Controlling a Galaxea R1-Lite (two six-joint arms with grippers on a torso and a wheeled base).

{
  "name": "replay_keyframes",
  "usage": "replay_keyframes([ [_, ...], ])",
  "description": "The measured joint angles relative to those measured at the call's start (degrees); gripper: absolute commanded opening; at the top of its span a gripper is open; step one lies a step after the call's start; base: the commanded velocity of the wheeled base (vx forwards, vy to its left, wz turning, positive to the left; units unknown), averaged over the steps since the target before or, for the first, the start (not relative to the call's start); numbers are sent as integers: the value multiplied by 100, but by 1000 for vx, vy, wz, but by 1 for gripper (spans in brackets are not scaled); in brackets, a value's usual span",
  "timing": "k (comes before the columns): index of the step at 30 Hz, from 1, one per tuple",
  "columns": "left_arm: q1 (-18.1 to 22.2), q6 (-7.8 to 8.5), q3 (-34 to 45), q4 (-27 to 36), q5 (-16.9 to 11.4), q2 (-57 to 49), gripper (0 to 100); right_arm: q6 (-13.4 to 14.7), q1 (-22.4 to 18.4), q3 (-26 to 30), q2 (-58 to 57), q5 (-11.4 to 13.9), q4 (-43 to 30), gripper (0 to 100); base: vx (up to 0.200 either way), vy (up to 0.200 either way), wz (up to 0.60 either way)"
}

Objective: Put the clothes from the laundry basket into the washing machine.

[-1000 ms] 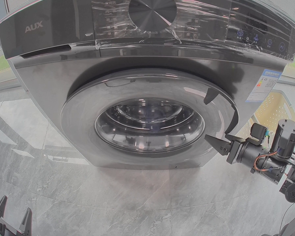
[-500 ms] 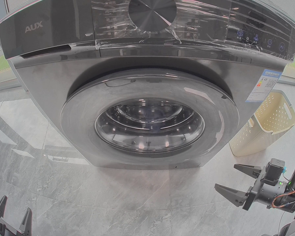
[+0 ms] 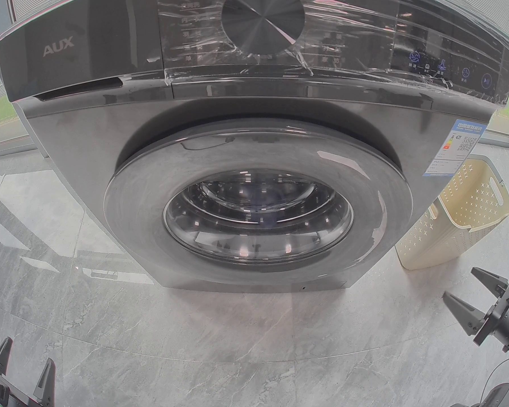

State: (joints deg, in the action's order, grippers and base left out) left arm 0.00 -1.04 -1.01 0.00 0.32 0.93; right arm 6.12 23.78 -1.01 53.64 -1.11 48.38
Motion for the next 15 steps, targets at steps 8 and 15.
replay_keyframes([
  [8,0,2,0,0,1,0,100,-196,-948,2,-1621,49,-1347,100,0,0,0],
  [15,0,2,0,0,0,0,100,-254,-1423,2,-2979,166,-2530,100,0,0,0],
])
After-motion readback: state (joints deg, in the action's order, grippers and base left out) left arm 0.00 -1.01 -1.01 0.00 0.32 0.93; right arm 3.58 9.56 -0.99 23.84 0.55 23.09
